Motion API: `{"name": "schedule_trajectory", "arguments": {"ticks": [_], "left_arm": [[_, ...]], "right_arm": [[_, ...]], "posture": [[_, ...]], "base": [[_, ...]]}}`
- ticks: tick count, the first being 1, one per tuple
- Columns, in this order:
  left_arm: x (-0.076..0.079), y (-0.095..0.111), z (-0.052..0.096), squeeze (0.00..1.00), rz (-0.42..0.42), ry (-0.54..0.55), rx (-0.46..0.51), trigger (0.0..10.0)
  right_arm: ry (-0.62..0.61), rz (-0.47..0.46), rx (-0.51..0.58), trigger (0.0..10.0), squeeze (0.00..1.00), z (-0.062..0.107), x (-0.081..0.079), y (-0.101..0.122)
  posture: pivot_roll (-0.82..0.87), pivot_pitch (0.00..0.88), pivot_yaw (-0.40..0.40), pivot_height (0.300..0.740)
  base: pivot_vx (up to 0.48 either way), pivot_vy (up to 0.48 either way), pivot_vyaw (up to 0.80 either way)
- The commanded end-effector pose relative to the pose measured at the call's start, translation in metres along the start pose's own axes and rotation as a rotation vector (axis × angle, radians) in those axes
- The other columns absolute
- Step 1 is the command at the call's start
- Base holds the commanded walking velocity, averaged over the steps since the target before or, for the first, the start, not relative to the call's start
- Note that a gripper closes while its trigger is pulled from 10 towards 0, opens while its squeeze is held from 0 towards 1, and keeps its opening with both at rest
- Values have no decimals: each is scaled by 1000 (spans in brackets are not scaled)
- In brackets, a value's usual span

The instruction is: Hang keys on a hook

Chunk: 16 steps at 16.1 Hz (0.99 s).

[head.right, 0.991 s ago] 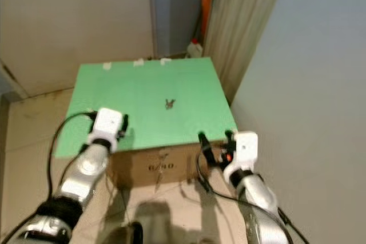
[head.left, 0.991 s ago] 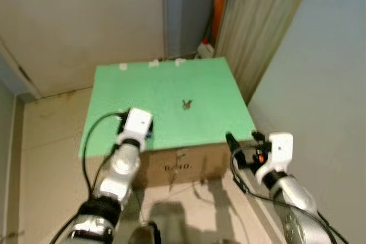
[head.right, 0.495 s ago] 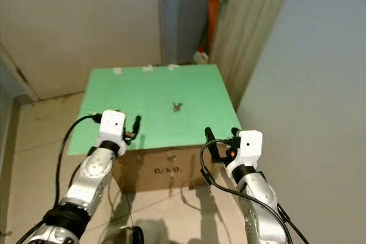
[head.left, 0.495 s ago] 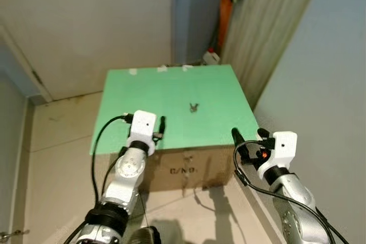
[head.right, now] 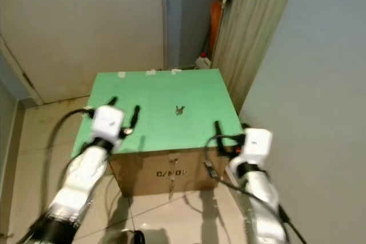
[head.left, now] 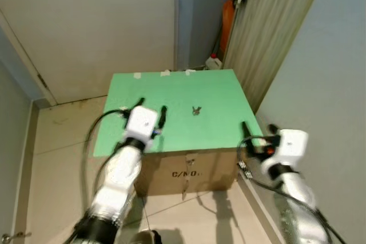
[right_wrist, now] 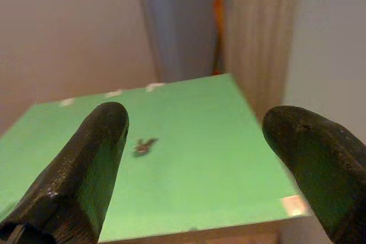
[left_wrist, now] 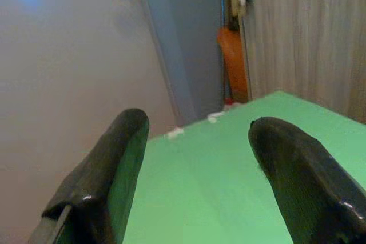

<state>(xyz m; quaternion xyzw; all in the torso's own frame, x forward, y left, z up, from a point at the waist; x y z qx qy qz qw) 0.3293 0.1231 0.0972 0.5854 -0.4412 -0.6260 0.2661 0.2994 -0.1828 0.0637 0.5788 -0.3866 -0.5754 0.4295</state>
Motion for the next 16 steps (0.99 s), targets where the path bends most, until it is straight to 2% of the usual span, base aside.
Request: {"name": "schedule_trajectory", "arguments": {"ticks": [1,2,3,4,5,6,8,11,14,16], "left_arm": [[14,3,12,0,-66,-99,30,10000],[31,-12,36,0,-112,-200,13,10000],[29,-17,40,0,-49,-167,-21,10000],[27,-15,40,0,-8,-138,-19,10000],[23,-11,38,0,69,-86,-30,10000],[18,-13,35,0,137,-43,-74,10000],[14,-13,29,0,98,-35,-84,10000],[6,-13,12,0,111,-18,-92,10000],[-1,-18,-1,0,72,-23,-128,10000],[-3,-15,-16,0,55,-39,-122,10000]], "right_arm": [[-10,32,29,10000,0,4,5,8],[-11,46,28,10000,0,8,7,7],[-12,50,24,10000,0,10,8,5],[-12,52,19,10000,0,10,8,3],[-6,51,14,10000,0,11,6,1],[10,49,5,10000,0,10,1,0],[31,53,-5,10000,0,9,-4,-3],[44,59,-10,10000,0,7,-7,-4],[54,58,-14,10000,0,5,-11,-6],[60,56,-19,10000,0,4,-13,-8]], "posture": [[-63,15,-6,740],[-52,23,-6,740],[-45,30,-12,740],[-45,30,-12,740],[-39,36,-20,740],[-40,39,-24,740],[-40,43,-25,740],[-47,45,-21,740],[-55,42,-14,740],[-62,40,-7,740]], "base": [[0,0,0],[0,0,0],[0,0,0],[0,0,0],[0,0,0],[0,0,0],[0,0,0],[429,0,0],[434,0,0],[442,0,0]]}}
Point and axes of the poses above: a point about 5 cm out from each wrist's last joint towards the gripper, its own z axis pointing back from the gripper into the wrist, its own y axis along the axis of the wrist's last joint, x = y × z, the point moved 5 cm from there along -z, pointing out of the wrist towards the gripper, and after that the axes turned 12 degrees about -z, right-handed, at the moved point
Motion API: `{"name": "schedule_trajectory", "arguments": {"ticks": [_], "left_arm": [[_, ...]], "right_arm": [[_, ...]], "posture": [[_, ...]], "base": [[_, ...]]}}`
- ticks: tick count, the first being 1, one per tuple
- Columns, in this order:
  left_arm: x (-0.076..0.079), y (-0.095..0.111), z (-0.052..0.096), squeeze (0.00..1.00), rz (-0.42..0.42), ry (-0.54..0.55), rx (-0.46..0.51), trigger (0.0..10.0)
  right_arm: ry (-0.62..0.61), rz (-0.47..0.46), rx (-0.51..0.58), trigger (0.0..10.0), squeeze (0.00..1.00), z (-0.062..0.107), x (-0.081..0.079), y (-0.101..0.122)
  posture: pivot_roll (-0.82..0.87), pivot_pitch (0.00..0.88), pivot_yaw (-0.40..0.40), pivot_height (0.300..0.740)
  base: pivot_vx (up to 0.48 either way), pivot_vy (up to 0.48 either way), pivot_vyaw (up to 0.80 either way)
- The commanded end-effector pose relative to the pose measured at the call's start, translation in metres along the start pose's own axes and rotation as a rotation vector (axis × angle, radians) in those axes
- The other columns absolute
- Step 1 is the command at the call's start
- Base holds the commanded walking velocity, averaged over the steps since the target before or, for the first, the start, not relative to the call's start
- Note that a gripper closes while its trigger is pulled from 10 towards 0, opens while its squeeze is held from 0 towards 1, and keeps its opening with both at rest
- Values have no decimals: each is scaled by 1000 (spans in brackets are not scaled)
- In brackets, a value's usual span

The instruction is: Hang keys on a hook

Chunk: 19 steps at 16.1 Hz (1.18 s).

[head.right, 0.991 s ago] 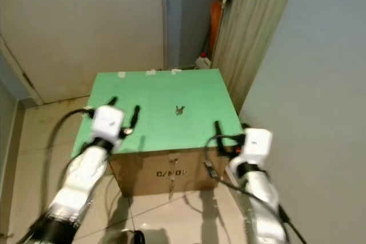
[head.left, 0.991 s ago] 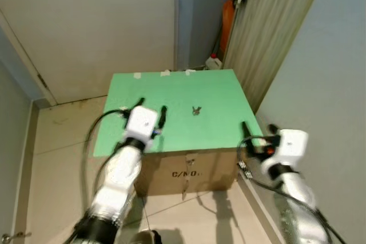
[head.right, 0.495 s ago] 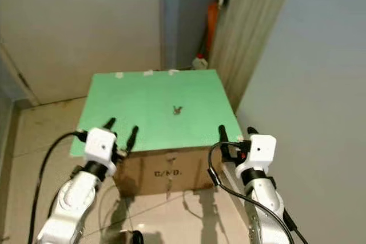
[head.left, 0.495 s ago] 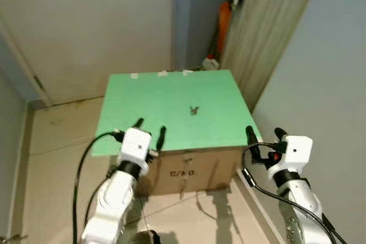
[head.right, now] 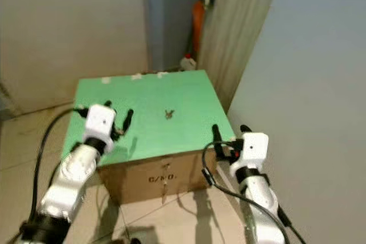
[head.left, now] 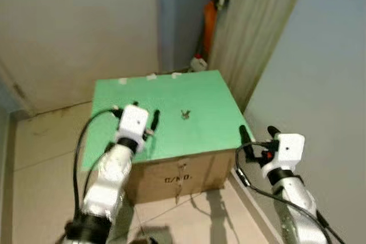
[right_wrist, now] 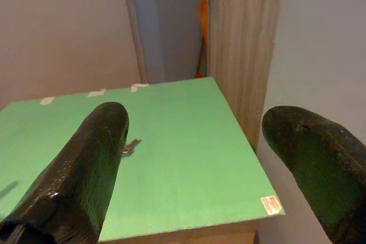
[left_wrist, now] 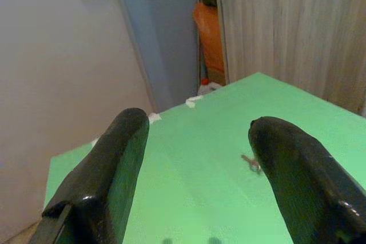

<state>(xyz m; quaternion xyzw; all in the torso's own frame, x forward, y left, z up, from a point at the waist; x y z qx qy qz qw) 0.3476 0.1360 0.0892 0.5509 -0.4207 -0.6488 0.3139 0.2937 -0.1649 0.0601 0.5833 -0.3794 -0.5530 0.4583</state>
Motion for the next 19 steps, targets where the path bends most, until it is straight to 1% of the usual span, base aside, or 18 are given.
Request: {"name": "schedule_trajectory", "arguments": {"ticks": [1,6,10,12,14,17,19], "left_arm": [[7,4,-5,0,-1,-24,5,10000],[15,10,-12,0,-21,-53,19,10000],[24,9,-12,0,-14,-92,24,10000],[27,6,-15,0,-16,-110,6,10000],[23,4,-19,0,-32,-101,-8,10000],[22,1,-19,0,-46,-104,-12,10000],[21,3,-19,0,-7,-101,0,10000]], "right_arm": [[3,14,-1,10000,0,0,1,1],[4,9,-20,10000,0,4,0,-5],[6,5,-34,10000,0,5,0,-9],[7,4,-39,10000,0,6,0,-10],[12,2,-49,10000,0,8,-1,-12],[8,1,-54,10000,0,9,1,-14],[6,0,-54,10000,0,10,1,-14]], "posture": [[-66,39,-4,740],[-79,45,7,740],[-80,49,9,740],[-81,52,8,740],[-83,55,9,740],[-88,53,13,740],[-89,53,14,740]], "base": [[446,0,0],[452,0,0],[454,0,0],[448,0,0],[0,0,0],[0,0,0],[167,139,0]]}}
Point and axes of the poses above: a point about 5 cm out from each wrist's last joint towards the gripper, its own z axis pointing back from the gripper into the wrist, its own y axis along the axis of the wrist's last joint, x = y × z, the point moved 5 cm from there along -z, pointing out of the wrist towards the gripper, and after that the axes turned 12 degrees about -z, right-handed, at the moved point
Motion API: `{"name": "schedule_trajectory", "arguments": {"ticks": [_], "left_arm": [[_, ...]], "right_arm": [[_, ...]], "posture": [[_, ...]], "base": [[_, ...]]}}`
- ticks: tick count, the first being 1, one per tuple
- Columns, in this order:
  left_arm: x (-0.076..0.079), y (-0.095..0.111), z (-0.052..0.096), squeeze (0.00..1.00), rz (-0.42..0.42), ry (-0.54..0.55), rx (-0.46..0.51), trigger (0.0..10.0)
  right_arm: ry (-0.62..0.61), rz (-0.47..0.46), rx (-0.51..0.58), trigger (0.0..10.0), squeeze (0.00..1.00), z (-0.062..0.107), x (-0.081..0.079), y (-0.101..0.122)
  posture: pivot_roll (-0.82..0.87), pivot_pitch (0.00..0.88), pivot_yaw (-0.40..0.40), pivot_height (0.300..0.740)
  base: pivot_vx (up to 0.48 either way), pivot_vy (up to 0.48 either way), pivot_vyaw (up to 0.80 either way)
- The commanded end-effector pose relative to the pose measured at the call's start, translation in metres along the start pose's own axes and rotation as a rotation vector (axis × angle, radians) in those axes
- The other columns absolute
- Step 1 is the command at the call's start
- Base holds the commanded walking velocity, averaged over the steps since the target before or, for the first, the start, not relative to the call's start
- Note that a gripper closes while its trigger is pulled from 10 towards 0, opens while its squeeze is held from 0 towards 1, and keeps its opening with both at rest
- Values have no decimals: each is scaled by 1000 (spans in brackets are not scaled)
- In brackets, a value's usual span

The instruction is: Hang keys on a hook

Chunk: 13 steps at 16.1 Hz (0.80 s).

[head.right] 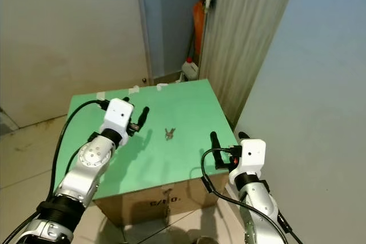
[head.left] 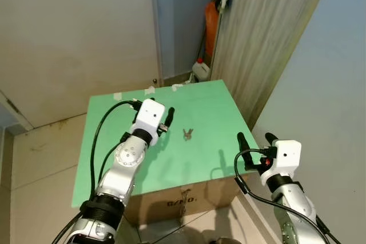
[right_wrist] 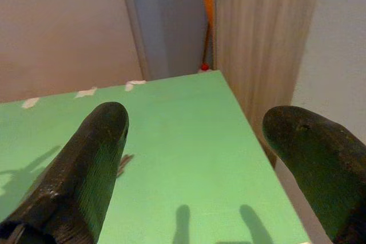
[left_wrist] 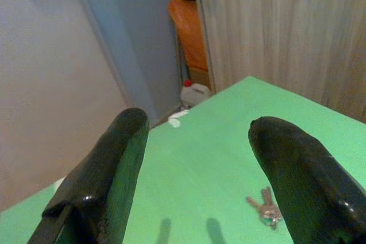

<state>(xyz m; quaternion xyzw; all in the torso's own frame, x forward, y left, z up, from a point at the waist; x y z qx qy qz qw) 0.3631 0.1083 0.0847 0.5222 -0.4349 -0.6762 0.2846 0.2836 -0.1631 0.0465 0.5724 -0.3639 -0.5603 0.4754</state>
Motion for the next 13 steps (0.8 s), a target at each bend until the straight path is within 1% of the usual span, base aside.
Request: {"name": "schedule_trajectory", "arguments": {"ticks": [1,6,9,11,12,13], "left_arm": [[-1,-4,2,0,6,2,-2,10000],[-1,-5,2,0,-6,-7,-1,10000],[3,-9,0,0,-44,-30,-27,10000],[3,-12,-4,0,-72,-52,-48,10000],[-1,-15,-8,0,-77,-49,-69,10000],[-1,-17,-11,0,-88,-66,-87,10000]], "right_arm": [[3,-3,-4,10000,0,1,-2,-1],[11,-3,-13,10000,0,1,-2,-3],[14,-5,-19,10000,0,1,-4,-4],[15,-9,-25,10000,0,2,-5,-7],[15,-11,-28,10000,0,3,-5,-8],[15,-12,-31,10000,0,3,-5,-8]], "posture": [[-88,53,12,740],[-85,55,10,740],[-86,58,14,740],[-87,63,16,740],[-90,67,15,740],[-92,73,13,740]], "base": [[390,281,0],[439,0,0],[451,0,0],[0,0,0],[0,0,0],[0,0,0]]}}
Point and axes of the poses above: a point about 5 cm out from each wrist's last joint towards the gripper, its own z axis pointing back from the gripper into the wrist, its own y axis along the axis of the wrist's last joint, x = y × z, the point moved 5 cm from there along -z, pointing out of the wrist towards the gripper, and after that the axes turned 12 degrees about -z, right-handed, at the moved point
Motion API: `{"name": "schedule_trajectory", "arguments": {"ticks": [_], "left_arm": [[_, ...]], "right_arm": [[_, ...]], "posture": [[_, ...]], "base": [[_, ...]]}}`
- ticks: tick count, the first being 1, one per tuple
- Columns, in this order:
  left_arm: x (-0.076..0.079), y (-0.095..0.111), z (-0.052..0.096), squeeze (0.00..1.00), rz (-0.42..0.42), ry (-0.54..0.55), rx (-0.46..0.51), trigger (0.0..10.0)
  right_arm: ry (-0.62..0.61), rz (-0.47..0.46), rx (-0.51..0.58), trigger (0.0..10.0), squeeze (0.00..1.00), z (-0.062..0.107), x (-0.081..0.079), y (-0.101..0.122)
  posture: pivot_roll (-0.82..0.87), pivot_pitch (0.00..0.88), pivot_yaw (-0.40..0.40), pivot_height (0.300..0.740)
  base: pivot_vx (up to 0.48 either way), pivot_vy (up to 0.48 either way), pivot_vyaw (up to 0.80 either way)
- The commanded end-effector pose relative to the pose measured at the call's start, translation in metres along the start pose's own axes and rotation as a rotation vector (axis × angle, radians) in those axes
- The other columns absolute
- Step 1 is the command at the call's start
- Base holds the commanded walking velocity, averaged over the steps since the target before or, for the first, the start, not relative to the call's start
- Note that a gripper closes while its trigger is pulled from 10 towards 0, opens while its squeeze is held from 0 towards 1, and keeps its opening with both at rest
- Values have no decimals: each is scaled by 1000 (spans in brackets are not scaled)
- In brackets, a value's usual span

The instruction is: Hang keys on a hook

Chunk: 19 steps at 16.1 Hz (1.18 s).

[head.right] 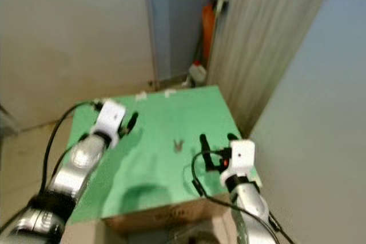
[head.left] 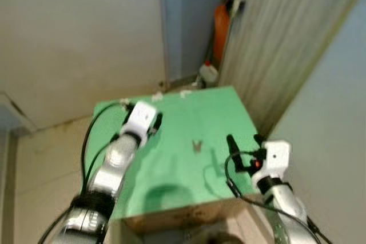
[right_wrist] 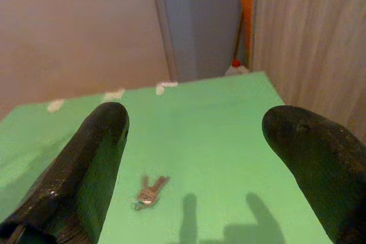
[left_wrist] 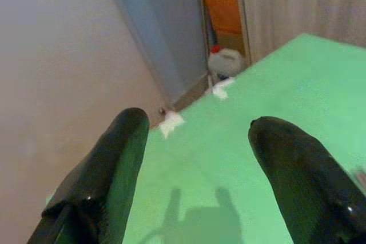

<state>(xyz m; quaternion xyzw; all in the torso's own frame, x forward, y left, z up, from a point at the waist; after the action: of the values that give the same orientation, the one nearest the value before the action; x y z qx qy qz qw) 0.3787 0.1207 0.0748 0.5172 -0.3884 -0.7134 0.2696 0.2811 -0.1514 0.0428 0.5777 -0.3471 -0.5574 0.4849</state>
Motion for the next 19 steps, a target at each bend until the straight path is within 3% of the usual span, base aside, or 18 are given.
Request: {"name": "schedule_trajectory", "arguments": {"ticks": [1,5,6,8,10,11,12,13,16,19], "left_arm": [[9,-4,-3,0,-26,-48,-21,10000],[-3,0,-9,0,-10,-37,-17,10000],[-13,-2,1,0,59,27,1,10000],[-16,3,15,0,75,65,42,10000],[-22,6,47,0,36,93,89,10000],[-22,6,47,0,36,93,89,10000],[-21,6,68,0,21,87,93,10000],[-16,12,111,0,0,53,106,10000],[-3,21,161,0,-27,25,59,10000],[12,40,182,0,8,17,51,10000]], "right_arm": [[-16,-3,-13,10000,0,4,5,-2],[15,18,-65,10000,0,0,4,-10],[36,23,-86,10000,0,-16,-3,-12],[33,16,-79,10000,0,-23,-2,-9],[20,9,-98,10000,0,-42,-3,-14],[20,9,-98,10000,0,-42,-3,-14],[23,7,-107,10000,0,-50,-5,-17],[33,13,-128,10000,0,-66,-15,-21],[63,45,-170,10000,0,-86,-31,-23],[82,85,-184,10000,0,-98,-37,-17]], "posture": [[-102,78,10,740],[-101,100,20,740],[-69,121,11,740],[11,161,-11,740],[94,195,-30,740],[94,195,-30,740],[169,226,-48,740],[265,267,-60,740],[393,342,-79,740],[436,404,-115,740]], "base": [[0,0,0],[0,0,0],[0,0,0],[0,0,0],[0,0,0],[0,0,0],[0,0,0],[0,0,0],[0,0,0],[0,0,0]]}}
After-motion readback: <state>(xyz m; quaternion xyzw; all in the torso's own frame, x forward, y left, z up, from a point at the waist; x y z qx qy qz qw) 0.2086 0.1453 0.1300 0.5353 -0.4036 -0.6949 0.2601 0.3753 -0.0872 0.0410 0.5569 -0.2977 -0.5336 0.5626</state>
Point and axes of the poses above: a point about 5 cm out from each wrist's last joint towards the gripper, its own z axis pointing back from the gripper into the wrist, its own y axis along the axis of the wrist's last joint, x = y × z, the point moved 5 cm from there along -z, pointing out of the wrist towards the gripper, and after that the axes turned 12 degrees about -z, right-handed, at the moved point
